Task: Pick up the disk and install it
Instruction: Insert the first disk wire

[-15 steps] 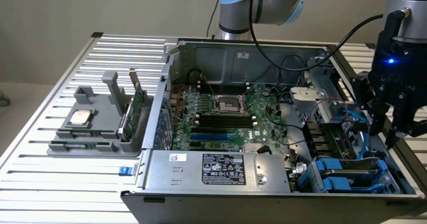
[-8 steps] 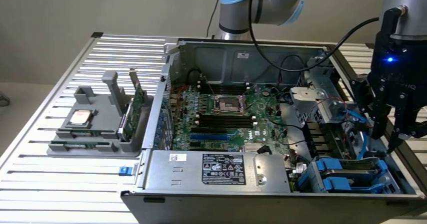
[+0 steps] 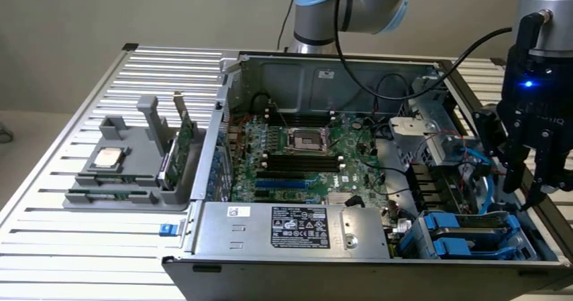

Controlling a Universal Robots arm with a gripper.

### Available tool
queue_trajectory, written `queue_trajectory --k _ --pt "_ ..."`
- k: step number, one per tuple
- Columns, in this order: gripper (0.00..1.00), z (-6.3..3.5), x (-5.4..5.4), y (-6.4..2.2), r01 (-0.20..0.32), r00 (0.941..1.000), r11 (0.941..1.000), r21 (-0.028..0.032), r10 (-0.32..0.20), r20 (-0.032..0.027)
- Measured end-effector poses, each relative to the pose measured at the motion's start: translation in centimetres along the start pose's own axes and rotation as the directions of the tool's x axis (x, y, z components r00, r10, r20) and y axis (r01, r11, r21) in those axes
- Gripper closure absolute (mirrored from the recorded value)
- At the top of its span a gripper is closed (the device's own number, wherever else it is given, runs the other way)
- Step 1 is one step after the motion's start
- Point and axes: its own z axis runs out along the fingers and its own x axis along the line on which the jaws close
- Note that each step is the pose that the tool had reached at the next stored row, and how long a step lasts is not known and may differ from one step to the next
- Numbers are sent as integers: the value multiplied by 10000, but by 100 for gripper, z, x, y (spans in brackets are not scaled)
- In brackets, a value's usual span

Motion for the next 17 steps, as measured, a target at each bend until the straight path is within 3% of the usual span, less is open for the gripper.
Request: queue_trajectory --k 7,14,17 --pt "67 61 -135 -75 0 10000 10000 -1 0 -1" --pt "67 90 -130 -119 3 10000 10000 6 -3 -4" --pt "67 93 -127 -125 16 10000 10000 55 -15 -32"
